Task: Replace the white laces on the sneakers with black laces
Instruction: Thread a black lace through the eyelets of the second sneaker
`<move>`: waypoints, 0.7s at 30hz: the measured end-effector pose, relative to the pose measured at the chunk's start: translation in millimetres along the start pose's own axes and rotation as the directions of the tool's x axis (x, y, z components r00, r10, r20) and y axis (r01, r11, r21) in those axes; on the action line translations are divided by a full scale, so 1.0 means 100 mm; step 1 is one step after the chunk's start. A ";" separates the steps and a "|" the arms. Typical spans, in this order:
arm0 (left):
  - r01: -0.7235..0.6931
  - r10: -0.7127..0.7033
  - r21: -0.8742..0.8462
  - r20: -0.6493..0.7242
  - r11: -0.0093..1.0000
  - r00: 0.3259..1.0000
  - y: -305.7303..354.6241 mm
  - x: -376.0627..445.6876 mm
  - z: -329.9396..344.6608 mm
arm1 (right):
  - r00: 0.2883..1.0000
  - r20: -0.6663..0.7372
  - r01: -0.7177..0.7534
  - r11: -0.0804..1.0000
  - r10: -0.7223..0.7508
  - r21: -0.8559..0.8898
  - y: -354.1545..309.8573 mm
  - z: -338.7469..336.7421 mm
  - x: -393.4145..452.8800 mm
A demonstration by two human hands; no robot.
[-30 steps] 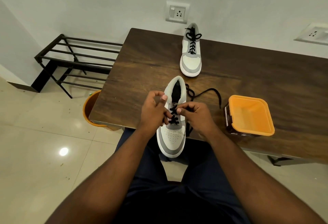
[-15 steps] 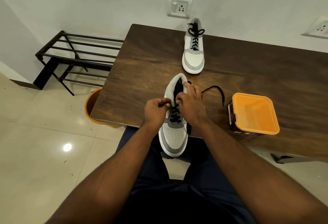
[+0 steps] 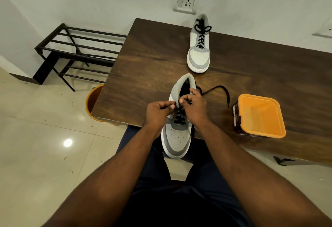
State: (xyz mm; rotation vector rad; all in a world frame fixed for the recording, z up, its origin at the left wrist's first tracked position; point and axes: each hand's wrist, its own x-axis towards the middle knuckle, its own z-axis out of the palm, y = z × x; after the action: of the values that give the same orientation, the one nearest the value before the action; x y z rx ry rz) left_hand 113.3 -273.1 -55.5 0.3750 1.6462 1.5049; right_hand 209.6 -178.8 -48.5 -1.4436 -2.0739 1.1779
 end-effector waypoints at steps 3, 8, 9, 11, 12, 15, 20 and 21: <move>0.011 -0.012 -0.017 -0.010 1.000 1.000 0.00 0.01 0.02 | 0.999 0.034 0.030 0.998 -0.028 -0.062 -0.01 -0.01 0.04; 0.017 -0.022 -0.042 -0.119 0.999 0.993 0.08 0.02 0.10 | 0.981 0.187 0.036 0.996 -0.052 0.085 0.04 -0.15 0.07; 0.009 -0.022 -0.081 -0.159 0.997 0.987 0.11 0.04 0.09 | 0.972 0.228 0.041 0.995 -0.062 0.093 0.05 -0.21 0.08; -0.056 -0.011 -0.203 -0.315 0.978 0.949 0.19 0.10 -0.04 | 0.951 0.298 0.060 0.994 -0.086 0.096 0.06 -0.32 0.08; -0.097 -0.026 -0.259 -0.434 0.961 0.900 0.26 0.15 -0.18 | 0.942 0.322 0.066 0.993 -0.093 0.093 0.08 -0.36 0.09; -0.211 -0.149 -0.342 -0.776 0.916 0.612 0.46 0.34 -0.82 | 0.930 0.350 0.098 0.994 -0.111 0.056 0.15 -0.39 0.12; -0.096 0.111 0.069 -0.825 0.993 0.554 0.53 0.39 -1.26 | 0.922 0.359 0.126 0.990 -0.143 0.069 0.23 -0.35 0.16; -0.066 0.222 0.232 -0.754 0.970 0.618 0.49 0.35 -1.15 | 0.922 0.361 0.127 0.989 -0.144 0.070 0.24 -0.35 0.16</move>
State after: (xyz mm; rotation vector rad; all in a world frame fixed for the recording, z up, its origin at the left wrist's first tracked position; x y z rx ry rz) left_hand -7.5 -313.5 -33.7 -0.0999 2.5027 1.7744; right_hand 241.0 -146.1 -49.5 -1.1020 -2.3254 1.5185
